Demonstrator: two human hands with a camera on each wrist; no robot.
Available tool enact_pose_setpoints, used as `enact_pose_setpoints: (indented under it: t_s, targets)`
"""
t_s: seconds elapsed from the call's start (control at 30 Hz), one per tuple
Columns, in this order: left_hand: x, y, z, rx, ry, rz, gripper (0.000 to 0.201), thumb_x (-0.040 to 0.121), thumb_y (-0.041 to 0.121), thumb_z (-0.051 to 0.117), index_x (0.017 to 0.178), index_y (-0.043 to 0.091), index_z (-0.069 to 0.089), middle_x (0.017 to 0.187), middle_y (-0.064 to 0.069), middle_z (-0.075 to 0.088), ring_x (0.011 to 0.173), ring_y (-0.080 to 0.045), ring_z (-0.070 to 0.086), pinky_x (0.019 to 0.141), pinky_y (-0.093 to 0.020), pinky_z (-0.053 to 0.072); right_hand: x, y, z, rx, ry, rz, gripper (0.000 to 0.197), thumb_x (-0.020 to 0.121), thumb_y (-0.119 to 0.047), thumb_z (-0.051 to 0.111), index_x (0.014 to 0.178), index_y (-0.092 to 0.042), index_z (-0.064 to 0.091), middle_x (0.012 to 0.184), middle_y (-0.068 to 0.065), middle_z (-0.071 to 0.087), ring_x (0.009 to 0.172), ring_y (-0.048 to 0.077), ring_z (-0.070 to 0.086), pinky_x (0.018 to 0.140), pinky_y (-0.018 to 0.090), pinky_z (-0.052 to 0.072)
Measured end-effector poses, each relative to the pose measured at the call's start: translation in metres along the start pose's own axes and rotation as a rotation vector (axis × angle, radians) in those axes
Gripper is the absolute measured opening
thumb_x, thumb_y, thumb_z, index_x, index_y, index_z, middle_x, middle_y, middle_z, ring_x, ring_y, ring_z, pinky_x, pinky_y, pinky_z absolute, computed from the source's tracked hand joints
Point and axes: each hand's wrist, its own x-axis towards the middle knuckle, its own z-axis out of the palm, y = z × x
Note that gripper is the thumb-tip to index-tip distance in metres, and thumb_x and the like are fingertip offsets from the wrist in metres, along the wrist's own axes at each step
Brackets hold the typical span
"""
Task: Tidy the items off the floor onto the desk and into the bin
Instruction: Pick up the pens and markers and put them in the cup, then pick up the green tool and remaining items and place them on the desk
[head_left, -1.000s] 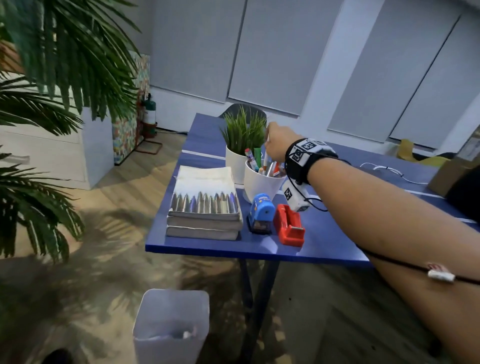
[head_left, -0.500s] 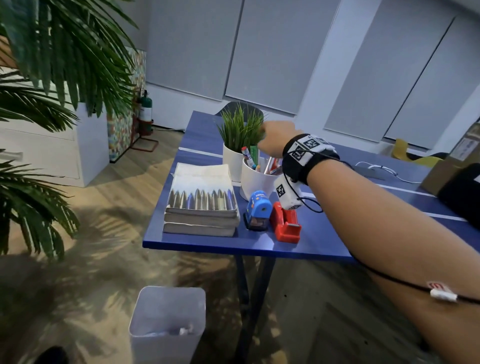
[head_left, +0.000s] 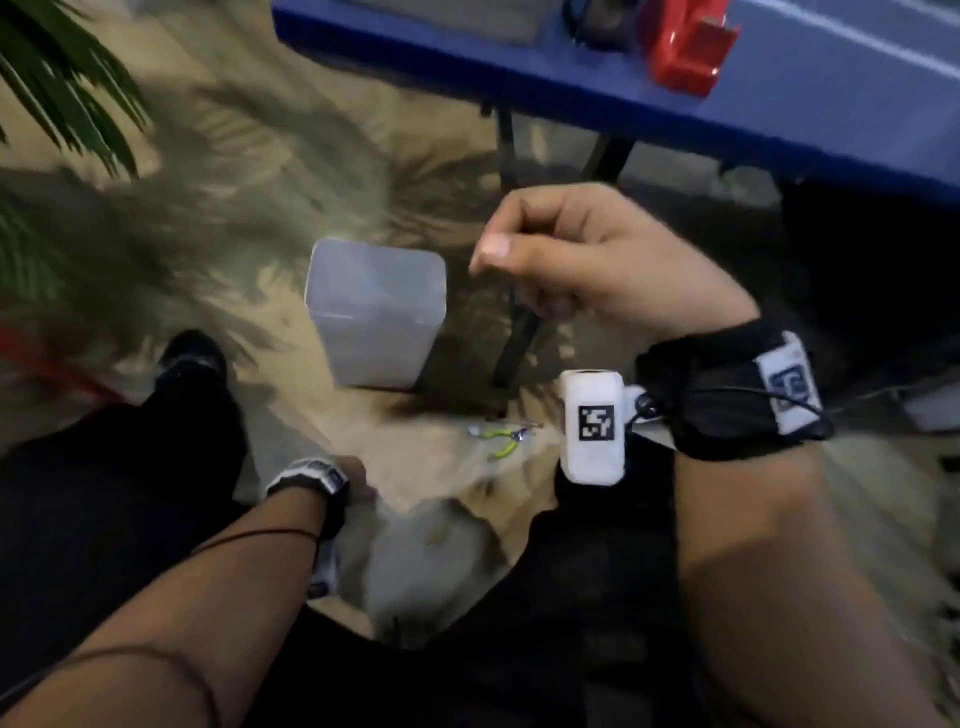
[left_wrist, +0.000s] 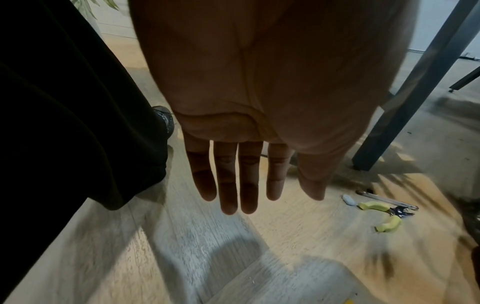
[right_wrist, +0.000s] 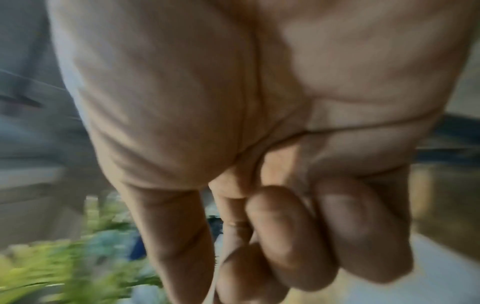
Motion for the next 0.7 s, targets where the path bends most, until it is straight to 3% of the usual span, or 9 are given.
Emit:
enact_pose_setpoints:
  t_s: [0.07,0.13,0.23,0.33,0.37,0.47,0.6,0.67,0.7]
  targets:
    - [0.026,-0.011,0.013,0.047,-0.032,0.013,0.070,0.080,0.071,0.048,0.109,0.013,0.073,0.117,-0.009,0.071,0.106,-0.030,0.068,0.094,-0.040,0.054,0.009,0.065,0.015,0.071,-0.062,0.187,0.017,0.103,-0.018,0.061,0.097,-0.006,0.070,0.061,-0.005,0.052,0.053,0.010,0.042,0.045,0.016,0.030]
    - [0.034,-0.013,0.017,0.110,-0.071,0.029,0.067,0.081,0.072,0.049,0.099,0.013,0.073,0.110,-0.009,0.071,0.099,-0.030,0.068,0.091,-0.040,0.054,0.023,0.125,0.018,0.126,-0.045,0.394,0.019,0.103,-0.020,0.060,0.091,-0.011,0.070,0.057,-0.006,0.049,0.048,0.009,0.037,0.042,0.017,0.027]
    - [0.013,0.001,0.006,0.099,-0.049,0.034,0.059,0.084,0.068,0.050,0.076,0.012,0.066,0.089,-0.009,0.069,0.081,-0.029,0.067,0.080,-0.037,0.056,0.038,0.217,0.018,0.150,0.104,0.682,0.023,0.103,-0.023,0.060,0.082,-0.016,0.068,0.057,-0.004,0.046,0.041,0.007,0.034,0.038,0.018,0.026]
    - [0.019,0.006,0.013,0.104,-0.081,0.026,0.066,0.071,0.075,0.043,0.057,0.012,0.056,0.069,-0.006,0.065,0.064,-0.026,0.062,0.068,-0.034,0.054,0.040,0.296,0.021,0.135,0.297,0.918,0.023,0.097,-0.024,0.062,0.075,-0.018,0.065,0.054,-0.004,0.043,0.041,0.011,0.035,0.040,0.018,0.026]
    - [0.016,0.011,0.014,0.104,-0.104,0.035,0.061,0.077,0.070,0.043,0.054,0.014,0.052,0.068,-0.007,0.062,0.061,-0.025,0.056,0.067,-0.034,0.051,0.037,0.326,0.023,0.151,0.362,0.984,0.024,0.096,-0.023,0.062,0.072,-0.018,0.063,0.050,-0.004,0.043,0.040,0.013,0.035,0.041,0.018,0.027]
    - [0.014,0.024,0.015,0.109,-0.108,0.006,0.055,0.101,0.052,0.046,0.062,0.013,0.051,0.066,-0.007,0.052,0.056,-0.021,0.045,0.064,-0.032,0.041,0.024,0.403,0.037,0.280,0.451,1.108,0.035,0.098,-0.023,0.060,0.064,-0.016,0.054,0.043,-0.002,0.044,0.040,0.018,0.039,0.041,0.023,0.030]
    - [0.036,0.029,0.034,0.079,-0.124,-0.045,0.059,0.103,0.053,0.042,0.064,0.010,0.050,0.057,-0.005,0.041,0.048,-0.021,0.033,0.059,-0.032,0.034,0.004,0.465,0.068,0.621,0.639,1.178,0.042,0.109,-0.018,0.039,0.067,-0.014,0.043,0.040,-0.002,0.044,0.028,0.011,0.041,0.034,0.016,0.033]
    - [0.041,0.035,0.041,0.090,-0.156,-0.048,0.052,0.105,0.048,0.043,0.079,0.006,0.061,0.070,-0.007,0.053,0.058,-0.024,0.045,0.062,-0.032,0.039,-0.005,0.490,0.092,0.684,0.640,1.218,0.036,0.105,-0.012,0.039,0.070,-0.014,0.046,0.053,0.001,0.051,0.044,0.014,0.051,0.045,0.021,0.043]
    - [0.048,0.037,0.047,0.104,-0.176,-0.038,0.048,0.104,0.046,0.046,0.095,0.004,0.067,0.086,-0.010,0.062,0.071,-0.027,0.055,0.068,-0.033,0.044,-0.008,0.504,0.105,0.682,0.604,1.243,0.030,0.102,-0.013,0.044,0.073,-0.013,0.052,0.062,0.004,0.054,0.055,0.019,0.054,0.055,0.026,0.047]
